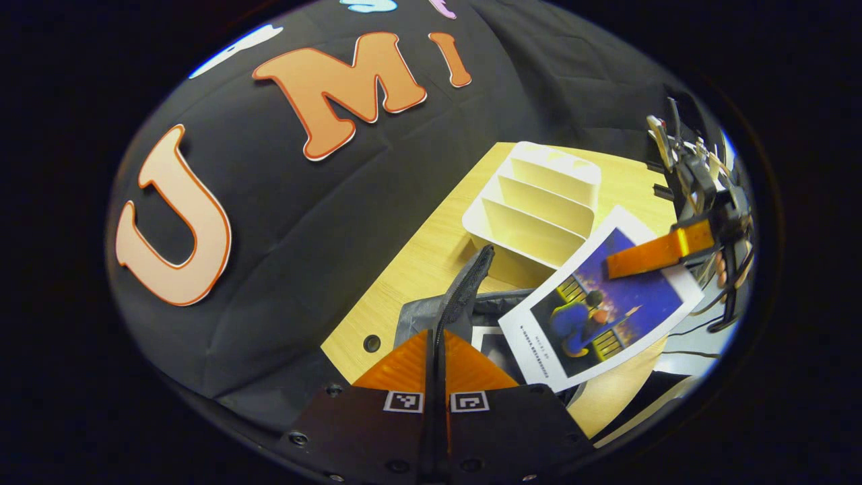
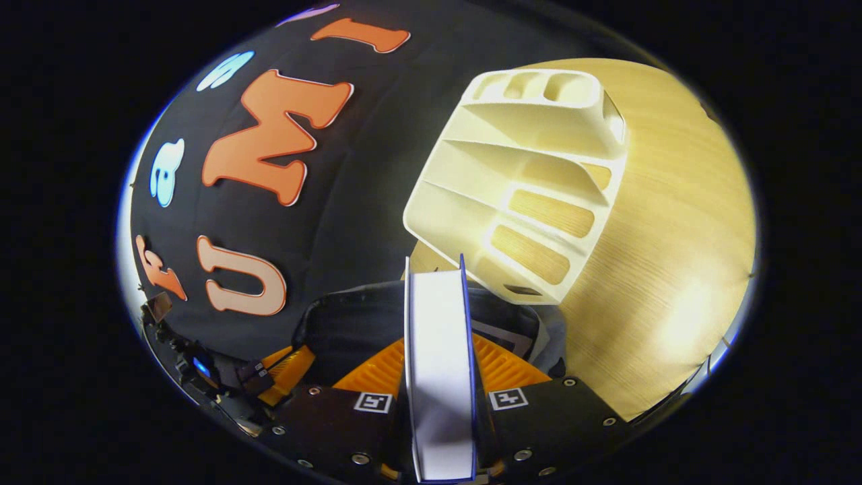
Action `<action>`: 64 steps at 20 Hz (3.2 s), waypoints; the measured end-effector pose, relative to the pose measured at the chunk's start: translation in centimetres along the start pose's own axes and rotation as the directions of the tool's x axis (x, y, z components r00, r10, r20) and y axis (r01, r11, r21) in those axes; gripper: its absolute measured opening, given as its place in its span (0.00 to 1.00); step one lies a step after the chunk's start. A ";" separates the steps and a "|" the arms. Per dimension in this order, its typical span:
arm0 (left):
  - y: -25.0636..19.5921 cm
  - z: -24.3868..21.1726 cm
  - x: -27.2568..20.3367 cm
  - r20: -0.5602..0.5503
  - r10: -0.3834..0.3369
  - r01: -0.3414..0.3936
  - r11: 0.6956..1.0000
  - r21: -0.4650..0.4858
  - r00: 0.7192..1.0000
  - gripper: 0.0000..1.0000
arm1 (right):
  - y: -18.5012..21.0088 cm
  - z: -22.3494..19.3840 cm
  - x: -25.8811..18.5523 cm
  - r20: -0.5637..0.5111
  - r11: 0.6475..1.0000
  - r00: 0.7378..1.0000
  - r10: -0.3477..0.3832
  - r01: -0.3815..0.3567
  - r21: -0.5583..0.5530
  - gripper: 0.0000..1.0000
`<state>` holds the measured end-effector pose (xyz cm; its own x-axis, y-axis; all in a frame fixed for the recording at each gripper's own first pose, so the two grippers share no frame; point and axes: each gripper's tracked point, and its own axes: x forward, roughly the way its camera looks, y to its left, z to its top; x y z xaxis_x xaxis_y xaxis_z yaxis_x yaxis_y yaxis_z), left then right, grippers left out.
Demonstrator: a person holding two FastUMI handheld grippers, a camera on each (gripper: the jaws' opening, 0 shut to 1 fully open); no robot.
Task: Open the schoolbag, grab two books from the bookshelf and put them into the schoolbag.
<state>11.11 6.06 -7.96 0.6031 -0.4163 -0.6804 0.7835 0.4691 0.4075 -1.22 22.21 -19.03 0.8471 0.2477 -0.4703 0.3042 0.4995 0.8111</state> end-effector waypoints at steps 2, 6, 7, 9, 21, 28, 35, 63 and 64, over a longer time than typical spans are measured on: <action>-0.2 0.5 0.0 0.002 -0.005 0.005 1.000 0.018 1.000 0.01 | 0.6 -0.8 1.9 0.025 0.999 0.999 0.043 -0.044 0.032 0.37; -0.7 0.9 -0.4 0.007 0.005 -0.006 0.998 0.060 1.000 0.01 | 1.8 -3.2 6.1 0.063 0.993 0.995 0.072 -0.077 0.090 0.37; -0.7 0.8 -0.5 0.009 0.011 -0.011 0.997 0.076 1.000 0.01 | 2.0 -3.7 6.9 0.072 0.993 0.995 0.071 -0.077 0.093 0.38; -1.0 1.0 -0.5 0.014 0.013 -0.014 0.995 0.101 1.000 0.00 | 2.3 -4.9 8.8 0.074 0.991 0.995 0.065 -0.073 0.114 0.38; -1.9 0.4 0.2 -0.003 0.011 -0.010 0.994 0.112 1.000 0.01 | -2.3 -8.2 13.0 -0.027 0.965 0.990 -0.136 0.138 0.221 0.73; -4.4 -0.3 0.5 -0.005 -0.032 0.032 0.998 0.047 0.999 0.01 | -4.6 -7.9 9.0 -0.095 0.968 0.976 -0.195 0.207 0.143 0.98; -6.7 -1.8 0.6 -0.002 -0.024 0.024 0.994 -0.105 1.000 0.01 | -7.0 -2.9 3.0 -0.102 0.946 0.943 -0.316 0.305 -0.107 0.99; -6.9 9.4 -8.0 0.126 0.682 -0.399 0.557 -0.728 0.721 0.99 | 8.8 26.4 -12.2 0.318 0.451 0.898 0.304 0.159 -0.878 0.97; -6.6 9.5 -8.0 0.130 0.686 -0.403 0.558 -0.726 0.716 1.00 | 8.8 26.4 -12.1 0.320 0.446 0.895 0.311 0.160 -0.881 0.97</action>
<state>2.52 -1.15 0.56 0.9886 -0.0777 -0.1286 0.0859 0.9945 0.0593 2.70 1.67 2.99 0.9922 0.1110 -0.0571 -0.1123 0.9935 -0.0200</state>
